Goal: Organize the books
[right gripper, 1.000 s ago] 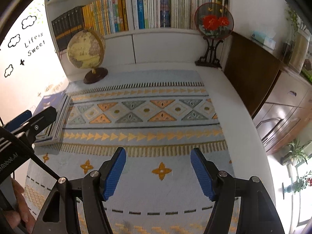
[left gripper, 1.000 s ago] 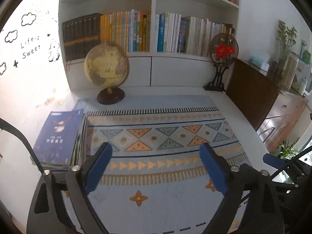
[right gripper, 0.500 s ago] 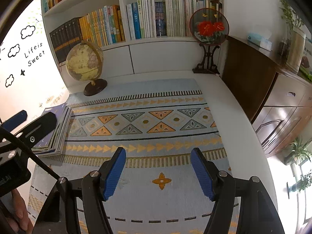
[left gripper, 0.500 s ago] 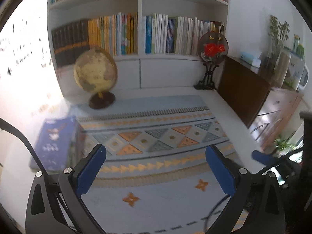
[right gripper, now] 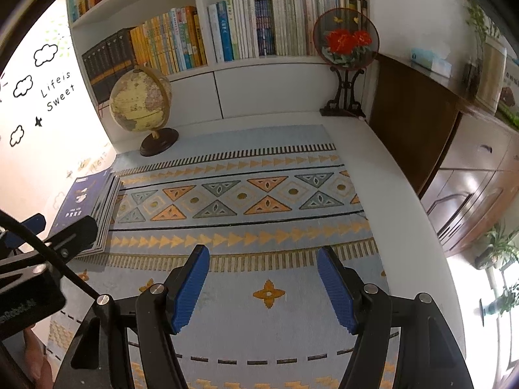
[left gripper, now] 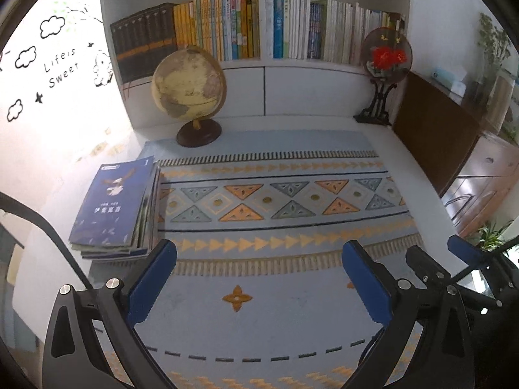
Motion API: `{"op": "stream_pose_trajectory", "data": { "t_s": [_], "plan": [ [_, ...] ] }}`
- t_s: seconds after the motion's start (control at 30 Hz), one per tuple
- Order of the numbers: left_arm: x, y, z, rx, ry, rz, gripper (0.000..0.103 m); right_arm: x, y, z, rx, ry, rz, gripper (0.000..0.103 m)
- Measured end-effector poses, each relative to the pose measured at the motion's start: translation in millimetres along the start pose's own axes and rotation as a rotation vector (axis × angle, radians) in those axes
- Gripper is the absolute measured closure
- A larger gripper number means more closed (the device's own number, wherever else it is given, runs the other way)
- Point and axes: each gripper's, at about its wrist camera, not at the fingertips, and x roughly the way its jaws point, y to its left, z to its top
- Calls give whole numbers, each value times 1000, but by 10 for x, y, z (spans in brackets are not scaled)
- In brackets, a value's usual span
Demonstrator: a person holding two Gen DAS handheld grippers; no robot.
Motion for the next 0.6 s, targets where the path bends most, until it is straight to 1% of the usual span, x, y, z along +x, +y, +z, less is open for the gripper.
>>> {"op": "stream_pose_trajectory", "data": {
  "t_s": [0.07, 0.1, 0.13, 0.23, 0.33, 0.47, 0.6],
  "plan": [
    [-24, 12, -15, -14, -3, -9, 1, 13, 45, -36, -23, 8, -3, 36],
    [-33, 8, -21, -17, -5, -2, 1, 24, 50, -50, -26, 13, -2, 36],
    [-34, 4, -20, -13, -4, 9, 1, 38, 55, -66, -25, 21, 2, 36],
    [-39, -1, -16, 4, -8, 11, 1, 73, 38, -76, -16, 41, 14, 36],
    [-51, 8, -10, 1, -10, 5, 1, 68, 19, -54, -21, 34, 2, 36],
    [9, 19, -4, -6, 29, -18, 1, 66, -21, -28, -13, 27, -3, 36],
    [35, 12, -15, -6, 36, -19, 1, 92, -21, -35, -8, 39, -1, 36]
  ]
}}
